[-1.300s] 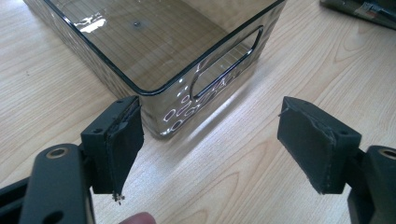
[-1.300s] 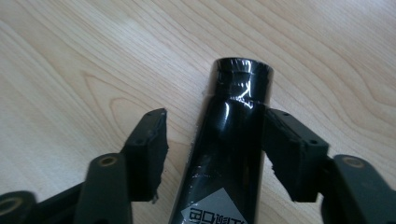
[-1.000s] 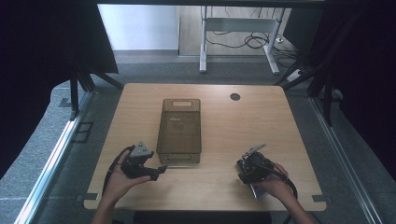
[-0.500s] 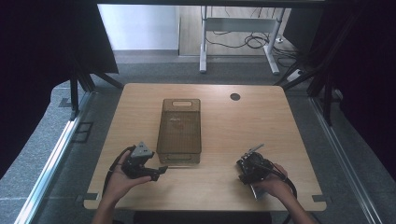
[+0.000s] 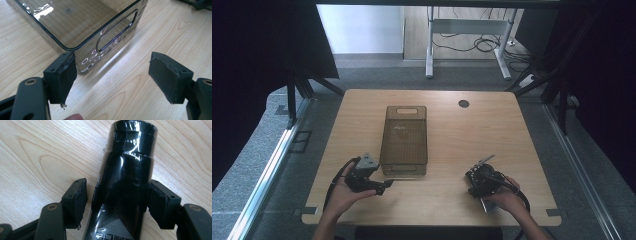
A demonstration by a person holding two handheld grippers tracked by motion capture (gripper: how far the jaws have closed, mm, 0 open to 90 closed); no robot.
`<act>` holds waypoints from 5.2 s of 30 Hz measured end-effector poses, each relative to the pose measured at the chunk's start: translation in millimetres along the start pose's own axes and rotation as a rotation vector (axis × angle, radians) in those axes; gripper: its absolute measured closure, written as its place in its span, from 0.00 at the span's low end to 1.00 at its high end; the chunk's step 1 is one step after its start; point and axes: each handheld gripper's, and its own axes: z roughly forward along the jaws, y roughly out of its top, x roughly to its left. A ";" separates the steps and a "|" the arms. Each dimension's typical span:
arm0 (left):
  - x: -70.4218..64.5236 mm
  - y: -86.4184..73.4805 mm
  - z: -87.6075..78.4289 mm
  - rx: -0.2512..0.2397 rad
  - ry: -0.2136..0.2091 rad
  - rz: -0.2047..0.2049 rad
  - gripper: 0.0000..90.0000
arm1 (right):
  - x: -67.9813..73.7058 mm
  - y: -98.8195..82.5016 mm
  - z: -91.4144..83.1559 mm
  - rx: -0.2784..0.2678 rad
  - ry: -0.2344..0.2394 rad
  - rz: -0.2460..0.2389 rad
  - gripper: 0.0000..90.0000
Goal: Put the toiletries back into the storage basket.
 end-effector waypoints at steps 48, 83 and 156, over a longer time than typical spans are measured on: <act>-9.9 0.4 14.6 0.056 -0.039 0.052 0.25 | -5.3 -6.4 -1.3 -0.046 0.030 0.015 0.50; -13.4 -1.6 25.5 0.106 -0.039 0.078 0.22 | -2.0 -12.1 -2.3 -0.085 0.043 0.037 0.51; -12.7 -1.9 26.5 0.114 -0.038 0.082 0.22 | -1.3 44.0 -57.4 -0.162 0.121 0.004 0.52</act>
